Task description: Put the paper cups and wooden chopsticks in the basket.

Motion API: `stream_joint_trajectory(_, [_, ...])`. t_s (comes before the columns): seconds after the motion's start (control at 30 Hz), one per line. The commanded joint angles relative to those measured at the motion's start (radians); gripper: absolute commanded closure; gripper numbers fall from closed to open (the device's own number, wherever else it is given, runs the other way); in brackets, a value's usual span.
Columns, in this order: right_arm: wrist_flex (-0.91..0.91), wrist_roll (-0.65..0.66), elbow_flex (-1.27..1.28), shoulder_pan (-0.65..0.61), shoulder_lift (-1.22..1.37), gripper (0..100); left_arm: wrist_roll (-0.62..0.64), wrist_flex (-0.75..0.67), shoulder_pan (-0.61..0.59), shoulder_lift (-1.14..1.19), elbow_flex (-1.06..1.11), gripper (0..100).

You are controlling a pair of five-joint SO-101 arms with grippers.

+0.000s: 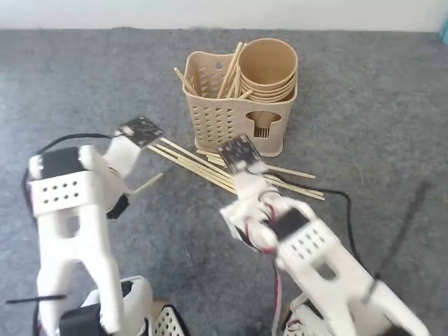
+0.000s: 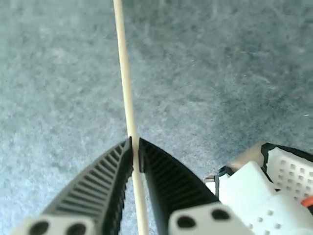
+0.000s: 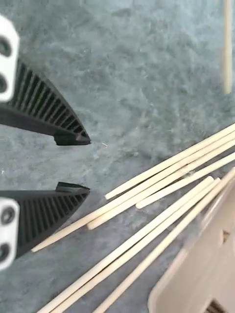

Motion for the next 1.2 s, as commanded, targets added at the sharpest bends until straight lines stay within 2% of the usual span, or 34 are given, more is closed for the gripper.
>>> stream_joint_trajectory(0.0, [-0.073,0.021,-0.175,-0.010,0.248,85.4,-0.009,-0.002,-0.064,-0.041,-0.047,99])
stream_joint_trajectory(0.3, [-0.185,0.025,-0.385,-0.010,0.602,85.4,-0.008,-0.072,-0.215,-0.041,-0.036,99])
stream_joint_trajectory(0.5, [-0.183,0.083,-0.486,-0.015,0.722,85.4,-0.009,-0.080,-0.229,-0.035,-0.013,99])
stream_joint_trajectory(0.67, [-0.179,0.087,-0.511,-0.015,0.757,85.4,-0.005,-0.226,-0.149,-0.034,0.124,96])
stream_joint_trajectory(0.87, [-0.145,0.087,-0.509,-0.030,0.757,85.4,0.018,-0.456,-0.046,-0.032,0.317,76])
stream_joint_trajectory(1.0, [-0.143,0.087,-0.508,-0.027,0.760,85.4,0.018,-0.632,0.011,-0.031,0.475,78])
stream_joint_trajectory(1.17, [-0.117,0.087,-0.506,-0.028,0.759,85.4,0.018,-0.752,0.017,-0.031,0.568,80])
